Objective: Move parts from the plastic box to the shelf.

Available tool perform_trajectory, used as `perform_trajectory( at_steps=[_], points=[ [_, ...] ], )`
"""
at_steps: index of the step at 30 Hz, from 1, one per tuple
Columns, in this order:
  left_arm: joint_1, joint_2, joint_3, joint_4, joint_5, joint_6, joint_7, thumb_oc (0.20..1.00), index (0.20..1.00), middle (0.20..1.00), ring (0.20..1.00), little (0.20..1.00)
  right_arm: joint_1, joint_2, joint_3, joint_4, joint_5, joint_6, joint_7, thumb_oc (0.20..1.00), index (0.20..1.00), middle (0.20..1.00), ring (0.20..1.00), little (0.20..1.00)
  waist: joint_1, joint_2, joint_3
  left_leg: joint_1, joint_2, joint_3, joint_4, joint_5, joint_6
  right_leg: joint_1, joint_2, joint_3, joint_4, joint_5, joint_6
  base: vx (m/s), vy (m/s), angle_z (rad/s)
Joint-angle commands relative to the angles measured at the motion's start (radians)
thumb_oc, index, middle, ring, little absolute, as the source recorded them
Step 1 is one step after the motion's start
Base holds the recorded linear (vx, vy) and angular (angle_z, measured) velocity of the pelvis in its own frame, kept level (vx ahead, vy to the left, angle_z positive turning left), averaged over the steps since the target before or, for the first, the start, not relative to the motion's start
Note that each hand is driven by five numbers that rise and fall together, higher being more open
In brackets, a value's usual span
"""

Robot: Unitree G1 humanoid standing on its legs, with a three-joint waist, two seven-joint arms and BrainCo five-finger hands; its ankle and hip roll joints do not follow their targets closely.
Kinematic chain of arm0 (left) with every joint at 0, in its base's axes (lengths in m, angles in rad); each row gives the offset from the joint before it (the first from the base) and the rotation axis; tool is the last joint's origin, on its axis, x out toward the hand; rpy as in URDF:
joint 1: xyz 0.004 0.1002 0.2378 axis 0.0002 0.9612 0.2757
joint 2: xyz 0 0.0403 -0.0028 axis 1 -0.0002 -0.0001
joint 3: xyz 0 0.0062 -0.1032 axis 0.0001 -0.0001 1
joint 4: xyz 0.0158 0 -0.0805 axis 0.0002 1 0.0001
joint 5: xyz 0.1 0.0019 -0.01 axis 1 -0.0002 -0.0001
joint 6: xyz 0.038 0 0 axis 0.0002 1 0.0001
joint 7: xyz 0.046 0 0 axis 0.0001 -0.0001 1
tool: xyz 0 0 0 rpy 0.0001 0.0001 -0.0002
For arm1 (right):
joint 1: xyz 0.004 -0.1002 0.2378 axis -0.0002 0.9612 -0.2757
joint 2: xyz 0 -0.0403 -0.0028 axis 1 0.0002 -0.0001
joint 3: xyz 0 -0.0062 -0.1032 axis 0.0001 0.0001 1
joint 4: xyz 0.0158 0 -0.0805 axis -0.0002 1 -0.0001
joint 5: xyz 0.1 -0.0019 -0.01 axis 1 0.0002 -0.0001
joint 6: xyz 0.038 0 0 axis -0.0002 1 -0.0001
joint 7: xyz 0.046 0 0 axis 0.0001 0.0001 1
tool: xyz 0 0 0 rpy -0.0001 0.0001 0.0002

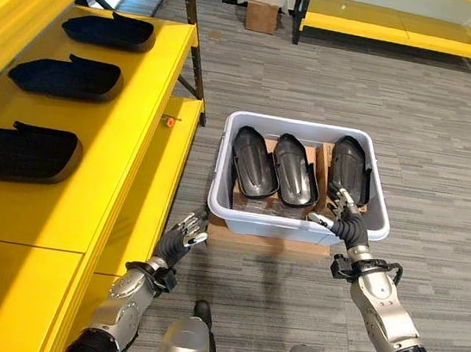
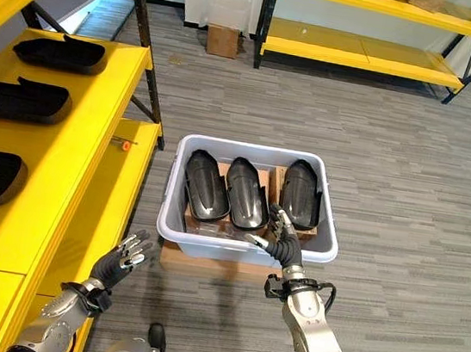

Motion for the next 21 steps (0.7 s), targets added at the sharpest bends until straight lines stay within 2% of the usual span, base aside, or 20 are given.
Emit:
perform_trajectory(
  at_steps=[1, 2, 3, 4, 5, 6, 7, 8, 9, 10, 11, 12, 14, 17, 21],
  points=[
    [0.018, -0.016, -0.051, -0.049, 0.039, -0.022, -0.021, 1.000, 1.000, 1.000, 1.000, 1.000, -0.013, -0.014, -0.030, -0.058, -0.031, -0.068, -0.028, 1.000, 1.000, 1.000, 1.000, 1.000, 0.013, 0.024, -0.051, -0.003, -0.051, -0.062, -0.007, -0.053, 0.090, -0.069, 0.069, -0.033, 0.338, 0.054, 0.010, 0.06, 0.267, -0.11],
    [0.021, -0.020, -0.059, -0.046, 0.049, -0.024, -0.018, 1.000, 1.000, 1.000, 1.000, 1.000, -0.011, -0.015, -0.027, -0.068, -0.030, -0.065, -0.027, 1.000, 1.000, 1.000, 1.000, 1.000, 0.009, 0.032, -0.048, 0.009, -0.052, -0.061, -0.011, -0.059, 0.097, -0.109, 0.050, -0.036, 0.400, 0.067, 0.010, 0.09, 0.165, -0.11],
    [0.032, -0.023, -0.068, -0.036, 0.058, -0.042, 0.001, 1.000, 1.000, 1.000, 1.000, 1.000, -0.013, -0.020, -0.020, -0.069, -0.029, -0.063, 0.000, 1.000, 1.000, 1.000, 1.000, 1.000, -0.004, 0.046, -0.036, 0.049, -0.037, -0.046, -0.020, -0.068, 0.087, -0.190, 0.022, -0.047, 0.397, 0.070, 0.001, 0.10, 0.061, -0.20],
    [0.029, -0.022, -0.071, -0.034, 0.058, -0.045, 0.005, 1.000, 1.000, 1.000, 1.000, 1.000, -0.016, -0.020, -0.018, -0.070, -0.027, -0.063, 0.005, 1.000, 1.000, 1.000, 1.000, 1.000, -0.007, 0.044, -0.032, 0.057, -0.033, -0.042, -0.022, -0.069, 0.081, -0.194, 0.019, -0.054, 0.357, 0.076, 0.002, 0.12, -0.083, -0.21],
    [0.024, -0.018, -0.073, -0.034, 0.053, -0.044, 0.006, 1.000, 1.000, 1.000, 1.000, 1.000, -0.019, -0.021, -0.016, -0.074, -0.020, -0.061, 0.014, 1.000, 1.000, 1.000, 1.000, 1.000, -0.012, 0.038, -0.026, 0.071, -0.025, -0.035, -0.023, -0.074, 0.068, -0.195, 0.014, -0.071, 0.272, 0.095, 0.006, 0.22, -0.307, -0.38],
    [0.015, -0.011, -0.077, -0.044, 0.050, -0.038, 0.033, 1.000, 1.000, 1.000, 1.000, 1.000, -0.019, -0.022, -0.015, -0.091, -0.011, -0.051, 0.017, 1.000, 1.000, 1.000, 1.000, 1.000, -0.023, 0.015, -0.017, 0.112, -0.020, -0.025, -0.023, -0.110, 0.032, -0.196, -0.017, -0.099, 0.016, 0.170, 0.037, 0.23, -0.319, -0.36],
    [0.013, -0.010, -0.079, -0.045, 0.048, -0.039, 0.038, 1.000, 1.000, 1.000, 1.000, 1.000, -0.018, -0.021, -0.014, -0.093, -0.010, -0.049, 0.016, 1.000, 1.000, 1.000, 1.000, 1.000, -0.026, 0.012, -0.014, 0.120, -0.018, -0.020, -0.021, -0.117, 0.027, -0.198, -0.027, -0.105, -0.026, 0.192, 0.042, 0.24, -0.324, -0.36],
    [0.014, -0.010, -0.086, -0.047, 0.047, -0.041, 0.050, 1.000, 1.000, 1.000, 1.000, 1.000, -0.018, -0.015, -0.012, -0.095, -0.012, -0.044, 0.010, 1.000, 1.000, 1.000, 1.000, 1.000, -0.034, 0.004, -0.008, 0.135, -0.015, -0.017, -0.017, -0.135, 0.020, -0.218, -0.051, -0.093, -0.094, 0.260, 0.056, 0.15, -0.191, -0.18],
    [0.016, -0.009, -0.091, -0.050, 0.048, -0.044, 0.062, 1.000, 1.000, 1.000, 1.000, 1.000, -0.017, -0.008, -0.011, -0.095, -0.015, -0.039, 0.006, 1.000, 1.000, 1.000, 1.000, 1.000, -0.041, 0.000, -0.003, 0.148, -0.012, -0.015, -0.015, -0.151, 0.016, -0.231, -0.067, -0.076, -0.130, 0.299, 0.066, 0.17, -0.207, -0.07],
    [0.023, -0.006, -0.095, -0.050, 0.047, -0.052, 0.063, 1.000, 1.000, 1.000, 1.000, 1.000, -0.012, -0.002, -0.012, -0.090, -0.020, -0.043, 0.006, 1.000, 1.000, 1.000, 1.000, 1.000, -0.043, -0.001, 0.003, 0.156, -0.008, -0.014, -0.009, -0.164, 0.012, -0.234, -0.075, -0.063, -0.159, 0.318, 0.074, 0.12, -0.222, 0.09],
    [0.030, -0.004, -0.099, -0.053, 0.048, -0.059, 0.060, 1.000, 1.000, 1.000, 1.000, 1.000, -0.008, 0.003, -0.012, -0.082, -0.025, -0.047, 0.003, 1.000, 1.000, 1.000, 1.000, 1.000, -0.044, -0.007, 0.011, 0.157, -0.005, -0.007, 0.001, -0.163, 0.013, -0.237, -0.085, -0.057, -0.176, 0.339, 0.069, 0.11, -0.243, 0.06],
    [0.038, -0.002, -0.097, -0.058, 0.055, -0.059, 0.057, 1.000, 1.000, 1.000, 1.000, 1.000, -0.005, 0.002, -0.014, -0.078, -0.020, -0.044, 0.004, 1.000, 1.000, 1.000, 1.000, 1.000, -0.044, -0.003, 0.011, 0.156, 0.005, -0.007, 0.004, -0.154, 0.005, -0.203, -0.067, -0.067, -0.217, 0.293, 0.064, 0.11, -0.248, 0.06],
    [0.049, -0.002, -0.097, -0.061, 0.062, -0.051, 0.043, 1.000, 1.000, 1.000, 1.000, 1.000, 0.003, -0.002, -0.019, -0.063, -0.002, -0.030, 0.018, 1.000, 1.000, 1.000, 1.000, 1.000, -0.043, -0.004, 0.006, 0.154, 0.003, -0.015, 0.016, -0.151, 0.001, -0.174, -0.053, -0.075, -0.239, 0.288, 0.068, 0.19, -0.228, 0.17],
    [0.071, 0.004, -0.080, -0.079, 0.034, -0.034, -0.020, 1.000, 1.000, 1.000, 1.000, 1.000, 0.014, -0.009, -0.021, -0.038, 0.025, 0.024, 0.034, 1.000, 1.000, 1.000, 1.000, 1.000, -0.041, 0.000, -0.002, 0.154, 0.013, 0.004, 0.056, -0.150, -0.008, -0.138, -0.036, -0.113, -0.223, 0.243, 0.052, 0.21, -0.193, 0.15],
    [0.097, -0.004, -0.050, -0.110, 0.008, -0.026, 0.006, 1.000, 1.000, 1.000, 1.000, 1.000, 0.033, -0.018, -0.024, -0.012, 0.030, 0.079, 0.051, 1.000, 1.000, 1.000, 1.000, 1.000, -0.045, 0.012, -0.010, 0.157, 0.051, 0.032, 0.057, -0.129, -0.028, -0.105, -0.005, -0.153, -0.224, 0.159, 0.021, 0.18, -0.145, -0.11]
  ],
)
